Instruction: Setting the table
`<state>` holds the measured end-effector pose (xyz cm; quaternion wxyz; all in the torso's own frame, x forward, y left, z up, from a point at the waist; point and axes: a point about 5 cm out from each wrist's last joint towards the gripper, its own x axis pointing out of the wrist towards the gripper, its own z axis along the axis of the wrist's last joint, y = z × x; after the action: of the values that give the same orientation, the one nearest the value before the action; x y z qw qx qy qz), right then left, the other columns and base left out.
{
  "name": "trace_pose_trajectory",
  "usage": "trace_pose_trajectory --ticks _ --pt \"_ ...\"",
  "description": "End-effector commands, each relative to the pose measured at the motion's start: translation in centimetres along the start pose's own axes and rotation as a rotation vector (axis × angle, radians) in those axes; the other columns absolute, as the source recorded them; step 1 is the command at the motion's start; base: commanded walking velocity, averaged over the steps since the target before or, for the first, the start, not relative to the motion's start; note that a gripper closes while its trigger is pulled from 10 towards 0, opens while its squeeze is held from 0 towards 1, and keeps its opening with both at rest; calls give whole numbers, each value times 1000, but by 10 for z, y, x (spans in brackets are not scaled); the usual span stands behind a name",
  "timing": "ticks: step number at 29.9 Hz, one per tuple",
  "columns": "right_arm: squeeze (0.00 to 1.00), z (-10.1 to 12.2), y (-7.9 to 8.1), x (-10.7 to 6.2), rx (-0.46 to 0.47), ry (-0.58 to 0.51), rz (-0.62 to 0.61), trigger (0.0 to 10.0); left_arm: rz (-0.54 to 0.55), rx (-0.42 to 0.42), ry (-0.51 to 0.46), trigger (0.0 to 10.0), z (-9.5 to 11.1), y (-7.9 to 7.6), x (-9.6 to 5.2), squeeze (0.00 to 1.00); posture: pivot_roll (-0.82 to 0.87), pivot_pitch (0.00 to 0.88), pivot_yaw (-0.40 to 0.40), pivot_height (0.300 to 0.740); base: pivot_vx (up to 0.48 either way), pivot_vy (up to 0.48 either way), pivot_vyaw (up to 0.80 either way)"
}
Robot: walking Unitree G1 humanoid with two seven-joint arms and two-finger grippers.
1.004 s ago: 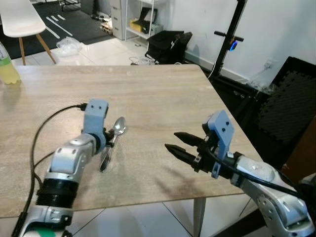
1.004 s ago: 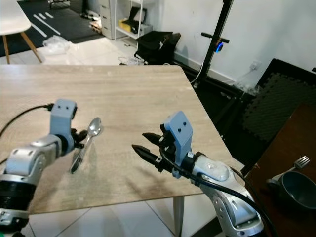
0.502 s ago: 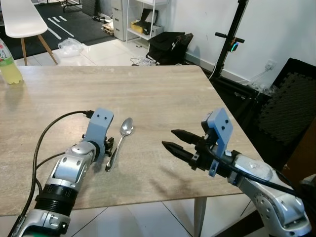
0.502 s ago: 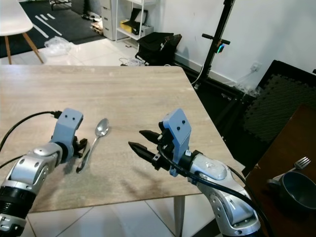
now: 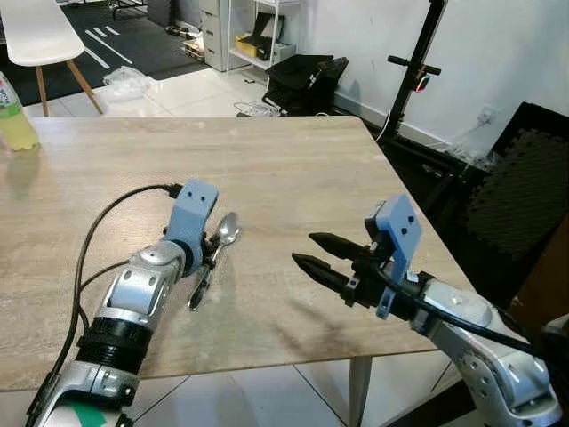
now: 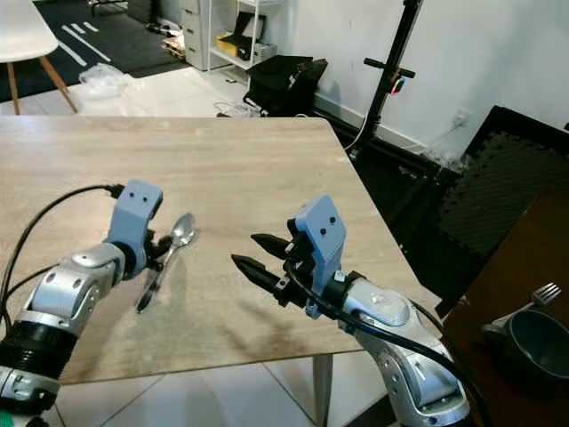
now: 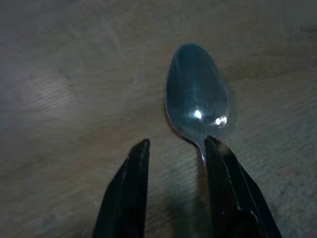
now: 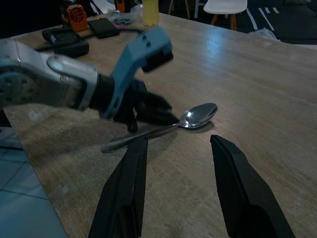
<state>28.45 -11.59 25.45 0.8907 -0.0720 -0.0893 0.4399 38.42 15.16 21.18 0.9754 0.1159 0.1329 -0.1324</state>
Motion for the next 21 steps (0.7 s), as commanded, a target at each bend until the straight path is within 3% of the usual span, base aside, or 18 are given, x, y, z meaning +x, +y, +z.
trace_pose_trajectory --ticks 1,9,10,11,12,13,17,21 --pt "0 -1 2 0 3 -3 7 10000 -16 24 29 10000 -8 -4 3 0 34 149 4 740 0 0 0" --pt "0 -1 2 -2 2 -1 -1 10000 -20 15 75 10000 -23 -8 6 0 25 143 10 740 0 0 0" --pt "0 -1 2 -2 2 -1 -1 10000 -11 -7 87 8235 -26 -7 7 0 25 143 10 740 0 0 0" --pt "0 -1 2 -2 2 -2 0 10000 -2 -17 91 4980 -28 -6 7 0 27 137 10 740 0 0 0" --pt "0 -1 2 -2 2 -2 0 10000 -2 -17 91 4980 -28 -6 7 0 27 137 10 740 0 0 0" --pt "0 -1 3 -2 2 -3 1 10000 25 -50 104 0 -32 -3 8 0 27 137 10 740 0 0 0" --pt "0 0 3 0 1 -6 6 10000 87 -130 131 0 -39 2 8 0 27 137 10 740 0 0 0" --pt "0 0 3 0 0 -7 7 10000 100 -146 143 0 -43 2 8 0 27 137 10 740 0 0 0"
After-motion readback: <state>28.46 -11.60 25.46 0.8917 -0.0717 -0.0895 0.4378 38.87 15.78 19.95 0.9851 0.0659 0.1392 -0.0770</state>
